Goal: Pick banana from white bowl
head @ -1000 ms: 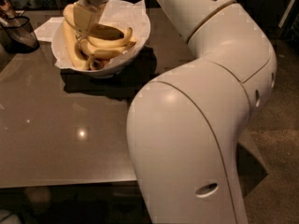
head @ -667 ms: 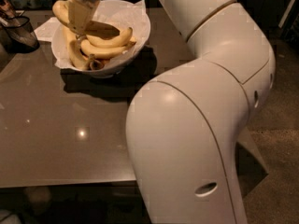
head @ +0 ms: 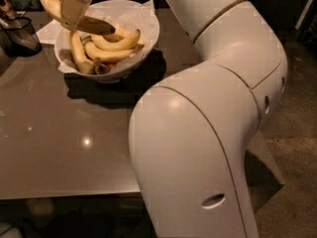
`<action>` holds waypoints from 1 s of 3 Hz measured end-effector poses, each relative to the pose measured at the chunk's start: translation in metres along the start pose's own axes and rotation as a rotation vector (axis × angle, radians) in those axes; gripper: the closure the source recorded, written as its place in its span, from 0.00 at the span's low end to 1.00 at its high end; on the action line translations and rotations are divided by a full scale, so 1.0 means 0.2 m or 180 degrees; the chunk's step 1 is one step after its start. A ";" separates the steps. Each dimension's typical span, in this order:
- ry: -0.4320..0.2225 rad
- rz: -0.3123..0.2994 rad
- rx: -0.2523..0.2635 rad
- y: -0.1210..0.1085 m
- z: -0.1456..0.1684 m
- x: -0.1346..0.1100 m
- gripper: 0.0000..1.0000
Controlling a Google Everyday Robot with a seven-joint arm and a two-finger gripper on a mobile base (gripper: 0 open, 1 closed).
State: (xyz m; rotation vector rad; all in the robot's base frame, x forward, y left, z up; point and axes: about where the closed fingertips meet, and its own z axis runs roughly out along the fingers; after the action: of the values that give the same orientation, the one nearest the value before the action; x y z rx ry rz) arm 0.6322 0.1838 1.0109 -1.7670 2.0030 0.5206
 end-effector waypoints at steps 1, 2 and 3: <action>-0.0089 -0.0009 -0.0102 0.05 0.00 -0.02 1.00; -0.0163 -0.0023 -0.0236 0.16 -0.01 0.00 1.00; -0.0151 -0.0017 -0.0384 0.42 -0.03 0.08 1.00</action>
Offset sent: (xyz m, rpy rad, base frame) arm -0.0743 -0.0118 -0.0110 0.0577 0.1140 0.0881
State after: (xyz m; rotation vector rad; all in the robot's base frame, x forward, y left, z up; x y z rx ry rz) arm 0.5472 0.1765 1.0078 -1.8116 1.9711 0.6883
